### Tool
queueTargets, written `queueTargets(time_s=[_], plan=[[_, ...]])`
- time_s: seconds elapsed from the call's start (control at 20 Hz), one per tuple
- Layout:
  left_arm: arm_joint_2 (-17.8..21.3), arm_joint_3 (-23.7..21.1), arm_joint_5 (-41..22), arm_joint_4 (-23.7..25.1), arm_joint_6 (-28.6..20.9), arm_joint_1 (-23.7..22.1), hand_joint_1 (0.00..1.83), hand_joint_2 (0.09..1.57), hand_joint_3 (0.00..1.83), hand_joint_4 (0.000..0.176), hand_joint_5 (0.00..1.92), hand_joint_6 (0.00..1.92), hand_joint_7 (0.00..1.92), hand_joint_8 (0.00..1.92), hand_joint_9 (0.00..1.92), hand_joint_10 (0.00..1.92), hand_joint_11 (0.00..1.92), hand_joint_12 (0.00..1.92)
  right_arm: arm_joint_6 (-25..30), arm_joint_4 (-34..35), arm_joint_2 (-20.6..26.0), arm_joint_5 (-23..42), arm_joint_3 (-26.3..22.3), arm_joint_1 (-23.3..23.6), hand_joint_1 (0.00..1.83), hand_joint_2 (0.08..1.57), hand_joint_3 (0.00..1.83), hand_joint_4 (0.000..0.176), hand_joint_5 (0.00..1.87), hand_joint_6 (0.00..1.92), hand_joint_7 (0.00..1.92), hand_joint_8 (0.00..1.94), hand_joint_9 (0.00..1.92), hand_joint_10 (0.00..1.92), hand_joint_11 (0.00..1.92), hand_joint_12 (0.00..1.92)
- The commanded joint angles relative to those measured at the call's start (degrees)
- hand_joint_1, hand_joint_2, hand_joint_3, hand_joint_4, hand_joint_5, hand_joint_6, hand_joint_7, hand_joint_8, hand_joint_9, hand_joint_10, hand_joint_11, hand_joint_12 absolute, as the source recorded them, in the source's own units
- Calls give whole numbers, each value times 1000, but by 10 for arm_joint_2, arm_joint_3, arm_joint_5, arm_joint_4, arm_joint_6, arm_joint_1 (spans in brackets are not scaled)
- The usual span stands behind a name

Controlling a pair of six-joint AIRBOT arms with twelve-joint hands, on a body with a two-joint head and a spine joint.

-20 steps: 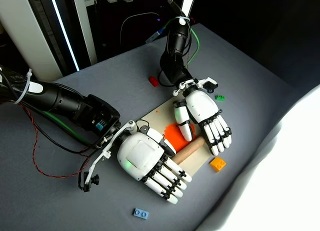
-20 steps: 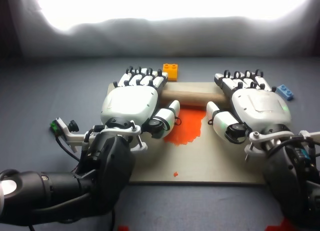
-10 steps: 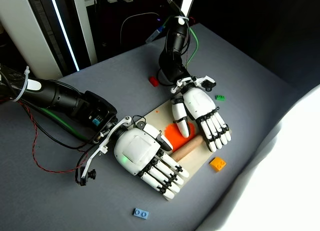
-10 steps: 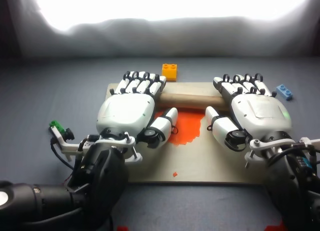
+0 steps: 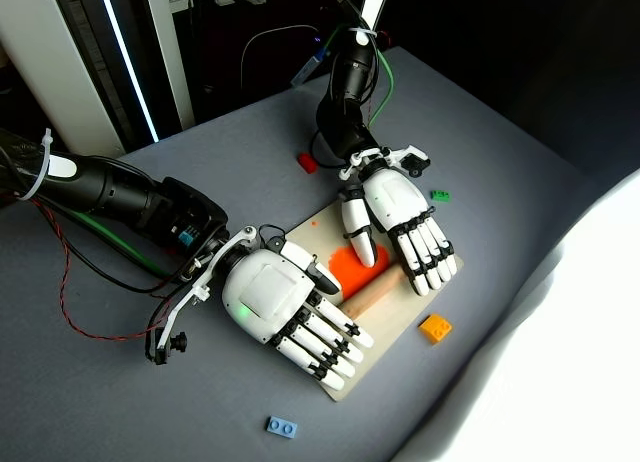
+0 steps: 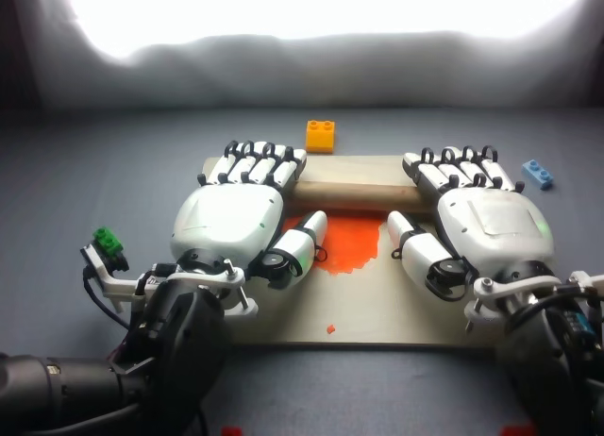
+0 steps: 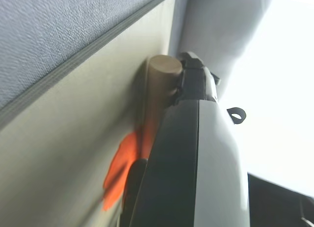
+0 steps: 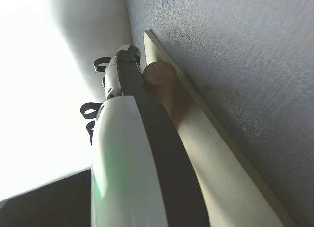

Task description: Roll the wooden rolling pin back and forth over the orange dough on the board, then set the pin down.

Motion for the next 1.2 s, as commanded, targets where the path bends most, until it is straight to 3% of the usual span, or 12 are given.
queueTargets(time_s=[0.0, 0.35, 1.15], plan=[[3, -3, -11, 0, -1, 8, 0, 1571, 81, 0, 183, 0, 208, 0, 144, 1, 0, 253, -2, -11, 1, 26, -5, -7, 0, 1571, 94, 0, 245, 3, 283, 1, 205, 7, 0, 317], [17, -27, -11, 2, 7, 15, 0, 1571, 77, 0, 176, 0, 200, 1, 144, 1, 0, 260, -12, -11, 2, 47, -28, -17, 0, 1571, 97, 0, 240, 1, 273, 1, 187, 2, 0, 245], [55, -80, -10, 13, 25, 25, 0, 1571, 76, 0, 191, 2, 202, 1, 161, 5, 0, 348, -27, -8, 3, 77, -66, -36, 0, 1571, 92, 0, 266, 10, 290, 7, 214, 8, 0, 371]])
